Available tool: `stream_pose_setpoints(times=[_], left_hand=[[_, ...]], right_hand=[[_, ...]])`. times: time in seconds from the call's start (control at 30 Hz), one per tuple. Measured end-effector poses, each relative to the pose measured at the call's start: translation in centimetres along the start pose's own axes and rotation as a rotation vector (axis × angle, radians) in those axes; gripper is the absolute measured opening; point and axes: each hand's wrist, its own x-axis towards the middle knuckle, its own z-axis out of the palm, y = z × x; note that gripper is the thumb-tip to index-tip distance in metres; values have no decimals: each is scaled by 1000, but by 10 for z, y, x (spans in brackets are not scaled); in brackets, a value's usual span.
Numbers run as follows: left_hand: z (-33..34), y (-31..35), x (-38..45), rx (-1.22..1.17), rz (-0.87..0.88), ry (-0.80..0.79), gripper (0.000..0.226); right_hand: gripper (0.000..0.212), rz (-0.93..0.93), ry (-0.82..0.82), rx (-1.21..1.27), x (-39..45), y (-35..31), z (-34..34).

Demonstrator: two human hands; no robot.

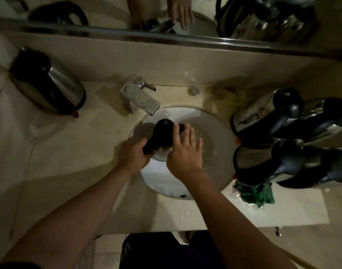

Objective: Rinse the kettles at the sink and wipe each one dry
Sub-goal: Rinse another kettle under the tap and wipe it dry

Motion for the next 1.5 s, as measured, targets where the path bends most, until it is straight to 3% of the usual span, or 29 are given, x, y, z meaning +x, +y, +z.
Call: stream_pose_setpoints(times=[0.1,0.2,0.33,0.43,0.6,0.7,0.77,0.87,0.93,1.0,1.07,1.1,1.17,1.27,1.4,1.5], left_hand=[[14,28,-19,-253,-258,-166,24],[32,57,-47,-354,-445,-216,25],[43,79,-63,-419,-521,-300,33],[42,91,-66,-538,-580,-337,37],[45,95,-65,-621,-658,-287,21],[43,103,-65,-656,-736,-226,26],[42,109,-65,-702,-809,-209,29],[42,113,-62,-824,-872,-220,47],[39,116,-60,-891,-904,-237,52],[31,120,-58,-985,-954,-201,44],[18,123,-60,-1070,-968,-159,44],[9,125,-65,-1095,-955,-147,43],[-10,131,-78,-1109,-893,-140,34],[-45,144,-94,-1121,-775,-137,16],[-100,160,-102,-1236,-637,-185,13],[-130,175,-108,-1294,-560,-174,13]], right_hand=[[103,95,-150,48,-5,23,-7],[117,94,-269,103,-2,46,-10],[130,57,-326,150,3,65,3],[119,109,-365,207,-10,71,5],[85,264,-123,390,-83,81,-8],[48,514,236,589,-124,104,3],[33,728,409,694,-141,120,7],[37,871,334,517,-146,145,5],[42,812,201,412,-142,166,13],[38,718,177,432,-132,185,23],[16,730,267,581,-133,184,5],[18,749,301,660,-134,182,-6],[40,762,340,794,-141,175,-28],[33,716,328,1063,-156,164,-54],[15,396,316,1434,-175,125,-102],[15,90,385,1427,-180,70,-141]])
